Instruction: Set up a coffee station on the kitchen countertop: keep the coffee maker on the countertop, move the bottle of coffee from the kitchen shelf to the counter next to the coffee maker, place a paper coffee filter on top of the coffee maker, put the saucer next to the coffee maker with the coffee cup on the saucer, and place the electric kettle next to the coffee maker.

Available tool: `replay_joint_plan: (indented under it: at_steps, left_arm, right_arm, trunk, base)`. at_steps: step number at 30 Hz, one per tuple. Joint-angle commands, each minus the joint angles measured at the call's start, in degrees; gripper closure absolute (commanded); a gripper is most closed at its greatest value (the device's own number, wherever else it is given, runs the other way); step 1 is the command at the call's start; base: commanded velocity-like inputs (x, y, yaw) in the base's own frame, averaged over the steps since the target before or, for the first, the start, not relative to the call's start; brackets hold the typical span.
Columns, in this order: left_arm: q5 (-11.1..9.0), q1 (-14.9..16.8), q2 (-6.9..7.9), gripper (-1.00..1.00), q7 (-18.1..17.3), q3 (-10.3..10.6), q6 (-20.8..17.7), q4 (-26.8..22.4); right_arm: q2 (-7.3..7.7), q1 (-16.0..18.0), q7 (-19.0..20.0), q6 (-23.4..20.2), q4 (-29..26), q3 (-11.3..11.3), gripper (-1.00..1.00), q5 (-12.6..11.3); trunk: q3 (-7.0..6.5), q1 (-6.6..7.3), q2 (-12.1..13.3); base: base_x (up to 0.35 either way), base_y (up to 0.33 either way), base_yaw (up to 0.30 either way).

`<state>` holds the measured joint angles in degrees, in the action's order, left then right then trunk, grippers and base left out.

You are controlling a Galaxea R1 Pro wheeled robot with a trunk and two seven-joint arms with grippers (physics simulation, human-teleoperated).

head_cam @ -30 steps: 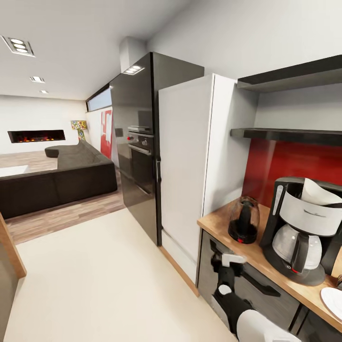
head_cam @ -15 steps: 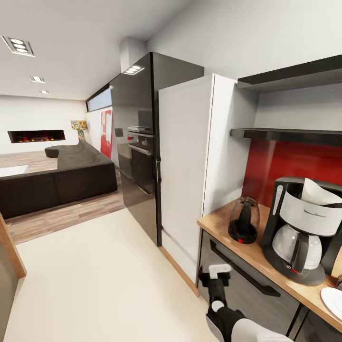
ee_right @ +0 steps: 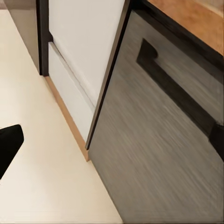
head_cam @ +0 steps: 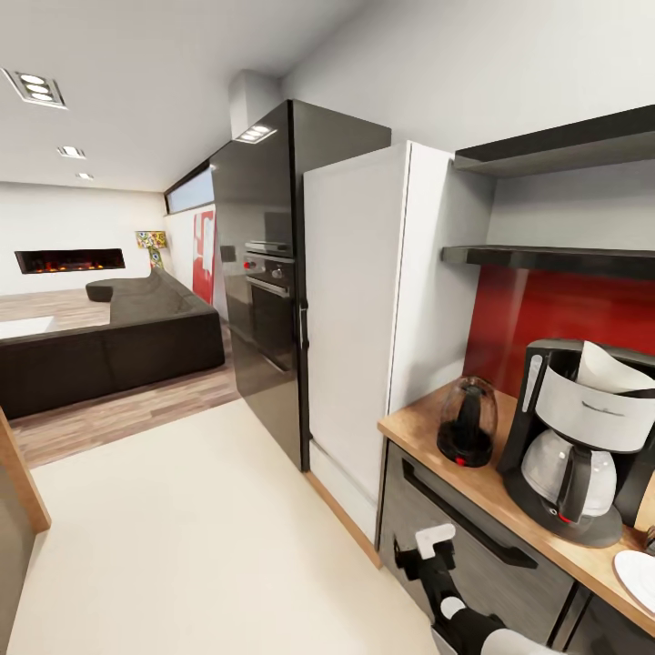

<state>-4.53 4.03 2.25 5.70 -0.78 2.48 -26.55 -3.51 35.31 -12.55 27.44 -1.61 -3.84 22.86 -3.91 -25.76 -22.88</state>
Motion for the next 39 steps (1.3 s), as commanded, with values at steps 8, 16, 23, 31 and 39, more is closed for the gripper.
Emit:
replay_joint_plan:
  at_steps: [8, 16, 23, 31, 39]
  left_arm:
    - [-0.3, -0.1, 0.04, -1.00, 0.1, 4.4, 0.3, -0.4]
    - [-0.3, -0.1, 0.04, -1.00, 0.1, 5.2, 0.3, 0.3]
    - [-0.3, -0.3, 0.02, -1.00, 0.1, 5.3, 0.1, 0.4]
    - [-0.3, -0.6, -0.01, -1.00, 0.1, 5.4, 0.2, 1.3]
    - [-0.2, -0.6, 0.11, -1.00, 0.1, 5.5, -0.1, 2.0]
  right_arm:
    - [-0.36, -5.6, -0.2, -1.6, 0.1, -0.4, -1.00, 0.5]
    - [-0.87, -8.3, -0.2, -8.6, 0.1, -0.5, -1.00, 0.4]
    - [-0.64, -10.7, -0.1, -21.7, 0.1, -0.6, -1.00, 0.1]
    - [-0.46, -12.9, -0.2, -24.5, 0.0, -0.8, -1.00, 0.0]
    - [-0.12, -14.3, -0.2, -24.6, 0.1, -0.8, -1.00, -7.4]
  trunk:
    - [0.02, -0.02, 0.0]
    - [0.02, -0.02, 0.0]
    - [0.02, -0.02, 0.0]
    - [0.02, -0.02, 0.0]
    - [0.02, -0.02, 0.0]
  base:
    - [0.000, 0.000, 0.000]
    - [0.000, 0.000, 0.000]
    - [0.000, 0.000, -0.073]
    - [0.000, 0.000, -0.247]
    - [0.000, 0.000, -0.268]
